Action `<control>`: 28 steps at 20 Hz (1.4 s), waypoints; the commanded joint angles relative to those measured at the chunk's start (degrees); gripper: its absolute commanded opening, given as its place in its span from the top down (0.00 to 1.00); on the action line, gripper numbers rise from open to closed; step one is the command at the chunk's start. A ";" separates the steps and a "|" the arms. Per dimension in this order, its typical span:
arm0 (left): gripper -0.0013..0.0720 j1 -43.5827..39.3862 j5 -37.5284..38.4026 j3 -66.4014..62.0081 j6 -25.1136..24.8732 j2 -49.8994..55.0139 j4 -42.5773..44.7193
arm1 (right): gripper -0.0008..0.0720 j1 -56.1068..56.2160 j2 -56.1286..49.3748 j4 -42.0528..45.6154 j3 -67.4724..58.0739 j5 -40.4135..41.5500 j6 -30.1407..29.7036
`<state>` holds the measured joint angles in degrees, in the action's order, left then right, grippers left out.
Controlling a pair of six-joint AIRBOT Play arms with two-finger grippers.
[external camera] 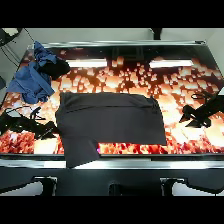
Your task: Fold the shirts.
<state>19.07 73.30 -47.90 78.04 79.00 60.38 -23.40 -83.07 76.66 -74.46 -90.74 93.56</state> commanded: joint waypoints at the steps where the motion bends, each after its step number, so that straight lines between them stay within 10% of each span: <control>1: 0.39 -1.09 -6.91 3.52 -1.62 -0.22 -4.09 | 0.43 -0.63 0.04 -1.44 3.61 -0.48 -2.36; 6: 0.94 -2.36 -8.41 3.52 -2.32 -0.17 -4.04 | 0.30 -0.63 0.04 -3.15 12.85 2.58 -5.53; 17: 0.94 -2.36 -6.23 3.50 -3.56 -0.46 -4.04 | 0.41 -0.57 -0.11 -14.69 27.19 16.33 -8.11; 22: 0.94 -2.36 -6.21 3.45 -3.54 -0.46 -4.02 | 0.91 -0.57 -0.11 -15.26 27.17 13.18 -8.44; 28: 0.95 -2.38 -2.80 -7.06 -3.41 -5.29 -4.17 | 0.91 -0.59 7.56 -15.87 16.68 11.32 -12.26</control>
<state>16.67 69.12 -49.39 74.52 76.60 56.38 -23.94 -79.72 61.23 -51.83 -78.56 82.81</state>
